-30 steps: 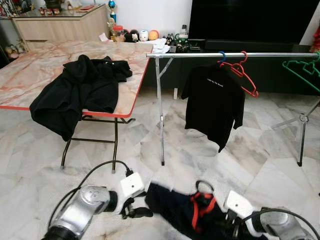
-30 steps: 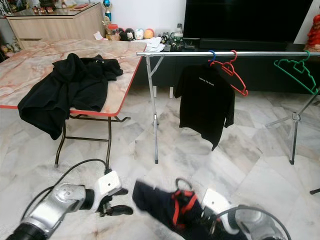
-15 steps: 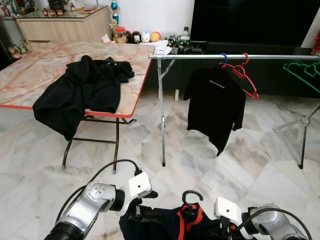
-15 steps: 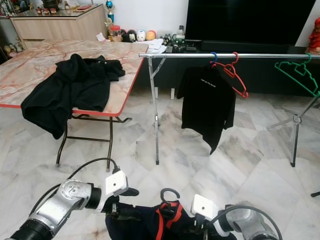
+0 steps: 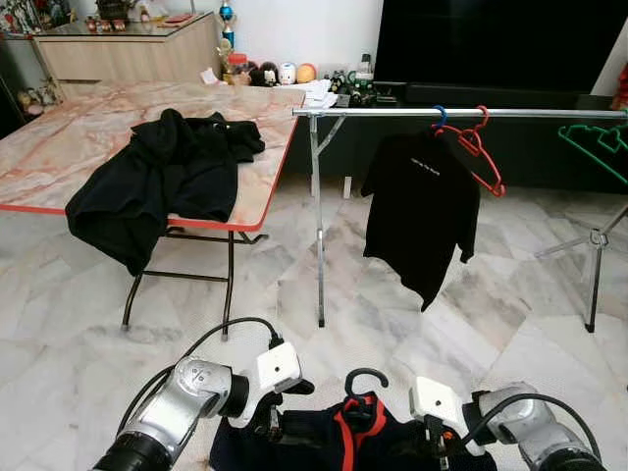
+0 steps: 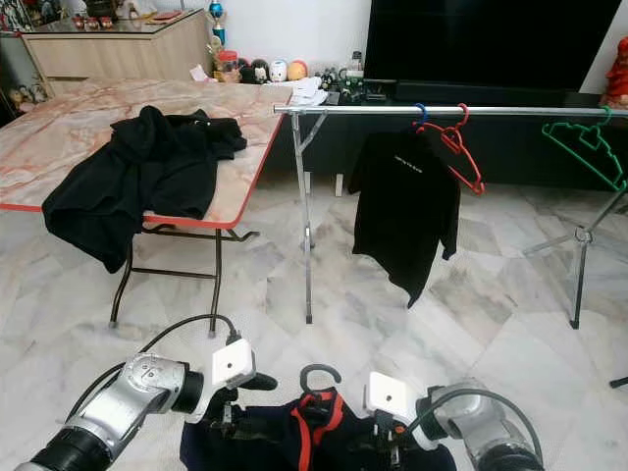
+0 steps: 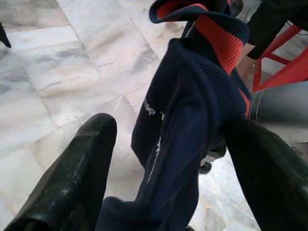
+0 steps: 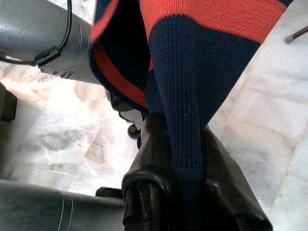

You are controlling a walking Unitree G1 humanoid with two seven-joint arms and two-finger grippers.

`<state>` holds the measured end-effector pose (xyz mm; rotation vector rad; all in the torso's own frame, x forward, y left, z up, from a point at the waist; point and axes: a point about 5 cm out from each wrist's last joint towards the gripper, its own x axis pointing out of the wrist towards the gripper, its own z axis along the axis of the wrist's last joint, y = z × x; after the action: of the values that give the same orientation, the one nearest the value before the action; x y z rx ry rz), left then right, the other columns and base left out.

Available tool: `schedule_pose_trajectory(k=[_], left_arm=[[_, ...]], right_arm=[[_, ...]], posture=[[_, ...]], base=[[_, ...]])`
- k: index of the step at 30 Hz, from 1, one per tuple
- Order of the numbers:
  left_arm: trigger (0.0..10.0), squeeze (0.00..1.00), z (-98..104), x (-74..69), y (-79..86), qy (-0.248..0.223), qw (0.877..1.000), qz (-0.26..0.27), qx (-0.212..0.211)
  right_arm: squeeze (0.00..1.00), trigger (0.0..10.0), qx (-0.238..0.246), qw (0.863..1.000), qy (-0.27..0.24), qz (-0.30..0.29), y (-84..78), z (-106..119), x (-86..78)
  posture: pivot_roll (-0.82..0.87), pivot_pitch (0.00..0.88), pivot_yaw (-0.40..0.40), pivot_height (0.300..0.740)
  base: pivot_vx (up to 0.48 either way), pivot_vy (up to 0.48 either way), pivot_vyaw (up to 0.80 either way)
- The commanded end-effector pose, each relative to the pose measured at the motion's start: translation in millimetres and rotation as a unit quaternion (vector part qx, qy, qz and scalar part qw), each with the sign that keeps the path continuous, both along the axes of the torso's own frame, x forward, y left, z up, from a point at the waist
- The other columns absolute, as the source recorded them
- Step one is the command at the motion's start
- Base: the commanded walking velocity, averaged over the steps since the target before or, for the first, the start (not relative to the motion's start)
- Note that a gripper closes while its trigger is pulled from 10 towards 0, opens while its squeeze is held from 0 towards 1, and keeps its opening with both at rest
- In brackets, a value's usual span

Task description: Hang hanger

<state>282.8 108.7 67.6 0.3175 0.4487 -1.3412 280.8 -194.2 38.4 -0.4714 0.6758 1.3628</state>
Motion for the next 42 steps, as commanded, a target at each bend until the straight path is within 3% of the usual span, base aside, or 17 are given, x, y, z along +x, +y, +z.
schedule_pose_trajectory(k=[1,6,15,16,17,19,20,28,42], left_arm=[[10.0,0.0,-2.9,-1.5,-3.0,0.009,1.0,-0.009,0.004],[10.0,0.0,-3.1,-0.5,-5.5,0.007,1.0,-0.004,0.001],[10.0,0.0,-2.2,1.4,-9.5,0.003,1.0,0.01,-0.012],[8.3,0.0,-1.4,2.1,-9.6,0.002,1.0,0.012,-0.015],[4.9,0.0,-1.0,2.5,-9.4,0.002,1.0,0.013,-0.016],[3.4,0.0,-0.2,3.2,-8.8,0.002,1.0,0.014,-0.019],[0.0,0.0,0.4,3.6,-8.5,0.002,1.0,0.017,-0.022],[0.0,0.0,5.5,3.7,-8.0,0.008,0.999,0.013,-0.046],[0.0,0.0,4.8,0.7,-7.8,0.012,0.999,0.003,-0.042]], right_arm=[[0.0,0.0,0.025,0.999,-0.032,0.003,11.0,15.1,14.2],[0.0,0.0,0.032,0.999,-0.039,0.013,24.9,18.0,19.6],[0.0,0.0,0.035,0.998,-0.038,0.021,31.3,19.9,22.1],[0.0,0.0,0.032,0.999,-0.038,0.022,30.4,19.9,22.1],[0.0,0.0,0.03,0.999,-0.038,0.021,29.6,19.7,22.0],[0.0,0.0,0.029,0.999,-0.037,0.02,28.3,19.4,21.8],[0.0,0.0,0.028,0.999,-0.036,0.019,27.6,19.2,21.5],[0.0,0.0,0.029,0.999,-0.029,0.016,25.8,17.6,20.1],[0.0,0.0,0.031,0.999,-0.027,0.007,25.3,16.5,20.2]], posture=[[-0.03,0.0,0.022,0.74],[-0.02,0.0,0.016,0.74],[-0.02,0.0,0.008,0.74],[-0.02,0.0,0.007,0.74],[-0.02,0.0,0.007,0.74],[-0.02,0.0,0.007,0.74],[-0.02,0.0,0.007,0.74],[-0.01,0.0,0.007,0.74],[-0.01,0.008,0.007,0.74]], base=[[0.0,0.0,0.0],[0.0,0.0,0.0],[0.0,0.0,0.0],[0.0,0.0,0.0],[0.0,0.0,0.0],[0.0,0.0,0.0],[0.0,0.0,0.0],[0.0,0.0,0.0],[0.0,0.0,0.0]])
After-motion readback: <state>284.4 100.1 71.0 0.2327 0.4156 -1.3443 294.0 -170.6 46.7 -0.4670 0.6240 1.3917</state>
